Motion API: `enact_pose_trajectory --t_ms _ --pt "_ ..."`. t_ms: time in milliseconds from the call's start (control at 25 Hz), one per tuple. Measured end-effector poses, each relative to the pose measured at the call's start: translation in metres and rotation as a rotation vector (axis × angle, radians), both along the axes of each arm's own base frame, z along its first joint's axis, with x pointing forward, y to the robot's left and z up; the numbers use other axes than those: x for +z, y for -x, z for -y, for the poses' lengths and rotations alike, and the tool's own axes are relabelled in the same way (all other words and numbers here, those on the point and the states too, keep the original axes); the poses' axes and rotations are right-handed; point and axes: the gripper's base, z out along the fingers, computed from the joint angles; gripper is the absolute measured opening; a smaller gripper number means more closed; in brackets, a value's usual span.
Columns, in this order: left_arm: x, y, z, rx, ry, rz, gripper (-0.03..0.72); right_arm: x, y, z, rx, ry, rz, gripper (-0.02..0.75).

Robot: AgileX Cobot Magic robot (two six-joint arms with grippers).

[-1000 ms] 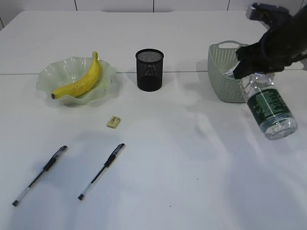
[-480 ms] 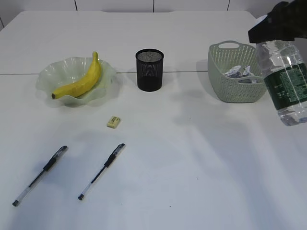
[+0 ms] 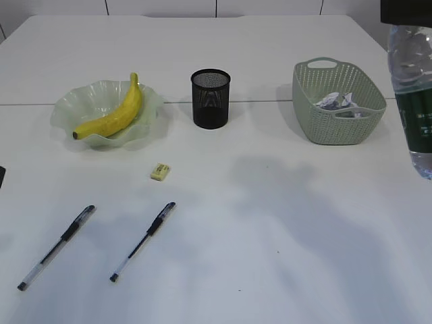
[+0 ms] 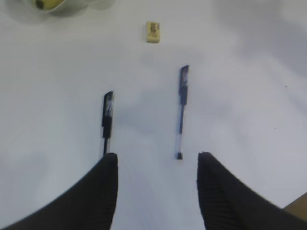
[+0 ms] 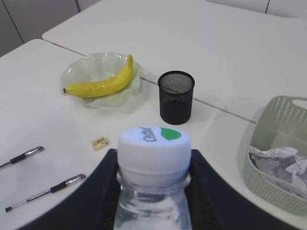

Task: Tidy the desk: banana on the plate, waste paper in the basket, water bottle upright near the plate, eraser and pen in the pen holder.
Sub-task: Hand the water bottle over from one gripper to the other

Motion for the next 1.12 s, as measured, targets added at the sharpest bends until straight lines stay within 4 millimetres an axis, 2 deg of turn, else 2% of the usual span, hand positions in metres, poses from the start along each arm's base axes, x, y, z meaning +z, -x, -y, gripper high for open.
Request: enact_pose_trajectory --t_ms 280,440,800,1120 --pt "0.021 0.011 0.013 -0.158 0.097 0.175 0.382 0.012 0.037 -0.012 0.149 -0.068 0.138 0.258" --pt "0.032 0.018 0.021 -0.265 0.141 0.276 0.382 0.021 0.050 -0.019 0.249 -0.102 0.201 0.258" --pt "0.047 0.028 0.036 -0.488 0.245 0.426 0.382 0.031 0.064 -0.029 0.419 -0.170 0.278 0.257" --pt "0.055 0.032 0.041 -0.562 0.308 0.514 0.382 0.037 0.072 -0.034 0.509 -0.229 0.319 0.256"
